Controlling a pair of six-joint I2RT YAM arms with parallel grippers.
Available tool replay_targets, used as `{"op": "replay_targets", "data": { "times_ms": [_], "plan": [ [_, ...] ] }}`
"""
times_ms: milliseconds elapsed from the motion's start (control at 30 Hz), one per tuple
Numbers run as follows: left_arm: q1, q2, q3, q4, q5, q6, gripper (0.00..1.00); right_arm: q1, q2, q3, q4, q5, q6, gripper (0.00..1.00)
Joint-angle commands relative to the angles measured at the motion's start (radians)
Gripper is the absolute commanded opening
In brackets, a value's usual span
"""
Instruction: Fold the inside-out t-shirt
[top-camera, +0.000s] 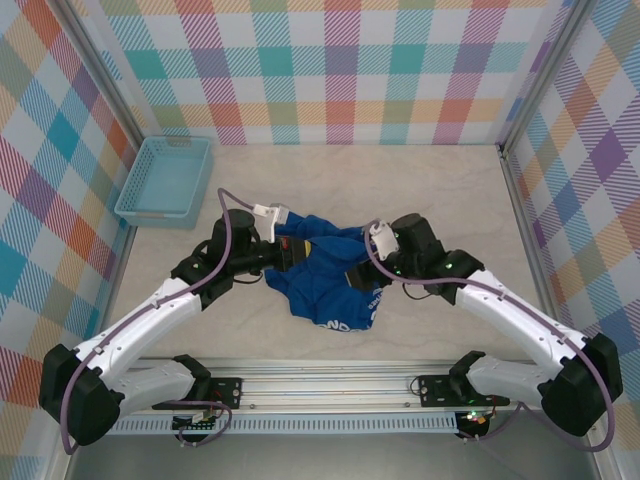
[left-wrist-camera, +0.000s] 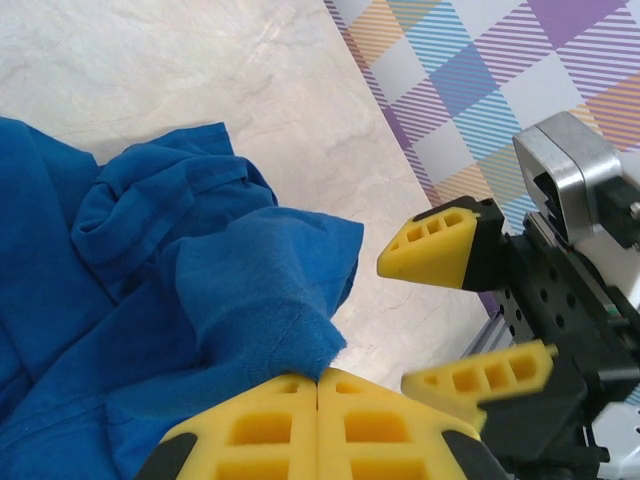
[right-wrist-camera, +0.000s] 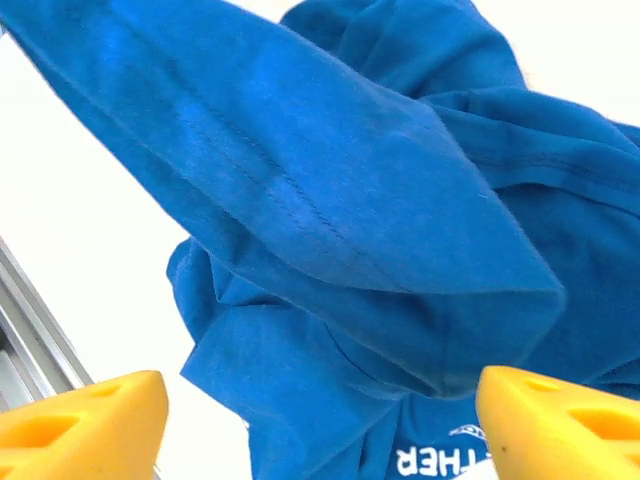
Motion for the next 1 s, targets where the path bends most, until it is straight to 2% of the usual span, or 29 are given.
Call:
{"op": "replay_targets", "data": {
  "times_ms": [0, 233, 367, 500, 600, 667, 800, 967],
  "plan": [
    [0.009, 0.003, 0.037, -0.007, 0.018, -0.012, 0.00, 0.016, -0.005, -0.002, 0.077, 0.128, -0.077, 0.89],
    [0.009, 0.008, 0.043, -0.015, 0.025, -0.008, 0.00, 0.124, 0.135, 0.066, 0.107, 0.344, -0.222, 1.00],
    [0.009, 0.010, 0.043, -0.015, 0.030, -0.008, 0.00, 0.164, 0.196, 0.094, 0.141, 0.438, -0.261, 1.00],
    [0.009, 0.015, 0.039, -0.012, 0.034, -0.006, 0.00, 0.164, 0.228, 0.123, 0.176, 0.475, -0.244, 0.97],
    [0.009, 0.015, 0.038, -0.015, 0.030, -0.003, 0.00, 0.164, 0.232, 0.136, 0.169, 0.442, -0.251, 0.92],
    [0.009, 0.015, 0.038, -0.015, 0.025, 0.000, 0.00, 0.161, 0.212, 0.129, 0.162, 0.368, -0.259, 0.88],
    [0.009, 0.021, 0.039, -0.008, 0.030, -0.001, 0.00, 0.129, 0.183, 0.125, 0.149, 0.223, -0.235, 0.88],
    [0.009, 0.021, 0.039, -0.013, 0.033, 0.004, 0.00, 0.111, 0.223, 0.145, 0.163, 0.188, -0.218, 0.86]
  ]
}}
